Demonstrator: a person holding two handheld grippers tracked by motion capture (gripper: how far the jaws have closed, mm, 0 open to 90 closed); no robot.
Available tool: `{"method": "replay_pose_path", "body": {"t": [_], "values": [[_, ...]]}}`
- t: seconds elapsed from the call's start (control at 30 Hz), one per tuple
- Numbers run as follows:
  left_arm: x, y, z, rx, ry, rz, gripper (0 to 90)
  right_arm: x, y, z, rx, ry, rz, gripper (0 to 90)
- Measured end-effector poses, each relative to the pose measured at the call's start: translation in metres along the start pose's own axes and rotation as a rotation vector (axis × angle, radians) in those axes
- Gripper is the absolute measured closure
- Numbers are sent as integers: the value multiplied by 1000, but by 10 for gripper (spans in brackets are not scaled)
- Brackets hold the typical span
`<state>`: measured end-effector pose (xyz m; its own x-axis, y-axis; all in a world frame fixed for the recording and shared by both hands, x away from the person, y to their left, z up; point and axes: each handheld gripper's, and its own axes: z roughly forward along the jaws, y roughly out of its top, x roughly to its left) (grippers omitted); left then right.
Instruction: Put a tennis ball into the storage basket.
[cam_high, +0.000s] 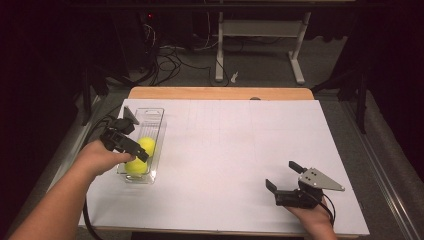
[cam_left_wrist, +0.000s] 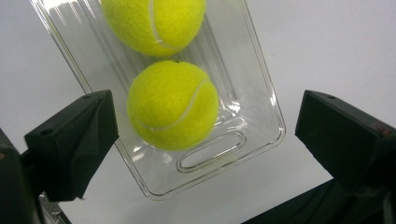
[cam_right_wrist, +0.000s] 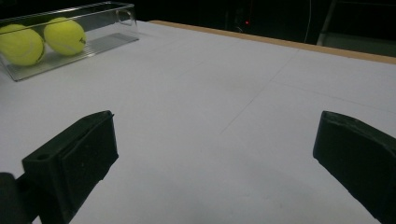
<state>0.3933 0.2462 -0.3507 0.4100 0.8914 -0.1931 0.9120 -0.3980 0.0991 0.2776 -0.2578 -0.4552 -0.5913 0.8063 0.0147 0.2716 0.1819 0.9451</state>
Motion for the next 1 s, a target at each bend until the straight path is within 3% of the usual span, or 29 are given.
{"method": "replay_pose_path", "body": {"t": [0.53, 0.8, 1.0], "values": [[-10, 2, -11, -1, 2, 19, 49, 1, 0, 0, -3, 0, -1, 5], [-30, 9, -8, 10, -3, 58, 6, 1, 0, 0, -3, -1, 2, 5], [-52, 15, -6, 25, -10, 115, 6, 0, 0, 0, -3, -2, 6, 5]]}}
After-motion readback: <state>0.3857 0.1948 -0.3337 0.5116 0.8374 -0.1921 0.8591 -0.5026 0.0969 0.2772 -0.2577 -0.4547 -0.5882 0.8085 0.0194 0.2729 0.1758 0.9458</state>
